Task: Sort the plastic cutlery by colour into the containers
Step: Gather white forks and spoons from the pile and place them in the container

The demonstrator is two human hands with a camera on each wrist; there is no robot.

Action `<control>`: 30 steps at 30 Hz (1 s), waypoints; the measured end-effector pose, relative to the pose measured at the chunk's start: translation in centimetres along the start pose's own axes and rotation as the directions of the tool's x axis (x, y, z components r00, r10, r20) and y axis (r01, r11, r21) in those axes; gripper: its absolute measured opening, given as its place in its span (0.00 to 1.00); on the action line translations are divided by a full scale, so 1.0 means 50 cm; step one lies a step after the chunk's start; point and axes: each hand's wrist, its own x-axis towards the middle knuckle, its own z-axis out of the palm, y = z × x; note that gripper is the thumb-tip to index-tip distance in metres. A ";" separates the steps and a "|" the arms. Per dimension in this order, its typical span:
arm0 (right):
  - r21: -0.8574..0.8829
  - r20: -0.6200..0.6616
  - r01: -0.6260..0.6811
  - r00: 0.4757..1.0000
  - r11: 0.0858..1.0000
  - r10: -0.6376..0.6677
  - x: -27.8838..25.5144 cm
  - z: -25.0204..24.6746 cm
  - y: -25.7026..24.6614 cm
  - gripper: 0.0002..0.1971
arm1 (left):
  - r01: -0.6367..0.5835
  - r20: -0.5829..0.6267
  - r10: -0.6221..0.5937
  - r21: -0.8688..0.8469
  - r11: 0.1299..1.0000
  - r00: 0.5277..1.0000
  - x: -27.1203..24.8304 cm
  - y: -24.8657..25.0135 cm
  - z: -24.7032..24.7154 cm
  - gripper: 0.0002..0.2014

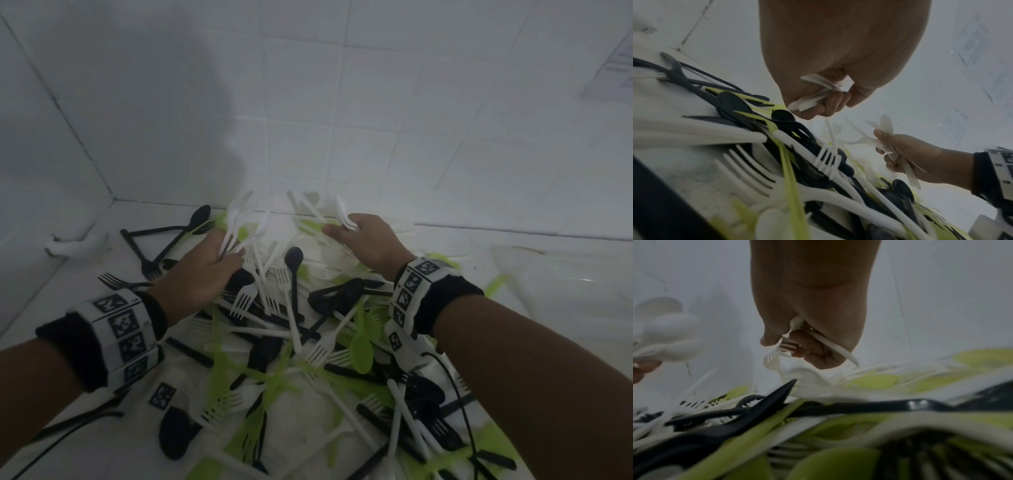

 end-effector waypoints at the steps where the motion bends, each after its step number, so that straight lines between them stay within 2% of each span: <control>1: -0.028 -0.004 -0.008 1.000 1.000 0.008 -0.005 -0.004 0.000 0.28 | 0.004 -0.003 -0.004 0.000 1.000 1.000 -0.002 0.002 0.003 0.05; 4: -0.159 -0.030 -0.034 0.999 0.987 0.030 -0.026 -0.028 0.001 0.26 | 0.010 0.034 -0.010 -0.021 1.000 0.999 -0.014 0.015 0.003 0.09; 7: -0.357 -0.056 -0.036 0.998 0.933 0.017 -0.065 -0.059 0.022 0.17 | 0.003 0.031 -0.003 0.000 1.000 1.000 -0.021 0.028 0.008 0.13; 9: -0.403 -0.077 -0.047 0.997 0.914 0.017 -0.099 -0.076 0.051 0.15 | -0.029 0.025 0.029 0.001 1.000 0.999 -0.027 0.039 0.020 0.12; 10: -0.413 -0.070 -0.058 0.997 0.909 0.032 -0.118 -0.083 0.066 0.16 | -0.045 0.031 0.045 0.008 0.999 0.999 -0.033 0.047 0.025 0.15; 14: -0.529 0.105 -0.027 0.990 0.848 0.097 -0.200 -0.081 0.099 0.21 | -0.109 0.145 0.097 0.079 0.991 0.985 -0.059 0.065 0.050 0.28; 17: -0.559 0.177 0.047 0.982 0.828 0.064 -0.235 -0.048 0.094 0.22 | -0.139 0.191 0.111 0.137 0.981 0.975 -0.067 0.070 0.080 0.23; 20: -0.535 0.186 0.047 0.981 0.844 0.063 -0.237 -0.026 0.083 0.20 | -0.190 0.199 0.162 0.129 0.973 0.966 -0.074 0.092 0.110 0.15; 22: -0.484 0.163 0.031 0.985 0.874 0.055 -0.242 -0.025 0.086 0.19 | -0.185 0.225 0.158 0.105 0.977 0.961 -0.076 0.099 0.118 0.13; 24: -0.359 0.094 0.002 0.995 0.933 0.034 -0.259 -0.030 0.097 0.19 | -0.175 0.233 0.141 0.132 0.976 0.962 -0.077 0.102 0.121 0.23; 25: -0.294 0.032 -0.019 0.999 0.956 0.030 -0.268 -0.036 0.104 0.21 | -0.175 0.233 0.139 0.138 0.975 0.962 -0.076 0.100 0.124 0.25; 27: -0.234 -0.113 -0.108 0.990 0.966 0.083 -0.278 -0.057 0.125 0.20 | -0.183 0.226 0.151 0.131 0.974 0.962 -0.081 0.098 0.125 0.20; 28: -0.214 -0.172 -0.172 0.976 0.961 0.136 -0.281 -0.069 0.136 0.17 | -0.179 0.225 0.147 0.130 0.975 0.963 -0.085 0.100 0.127 0.16; 30: -0.174 -0.237 -0.271 0.945 0.947 0.226 -0.283 -0.093 0.156 0.08 | -0.153 0.225 0.121 0.131 0.980 0.967 -0.092 0.106 0.131 0.15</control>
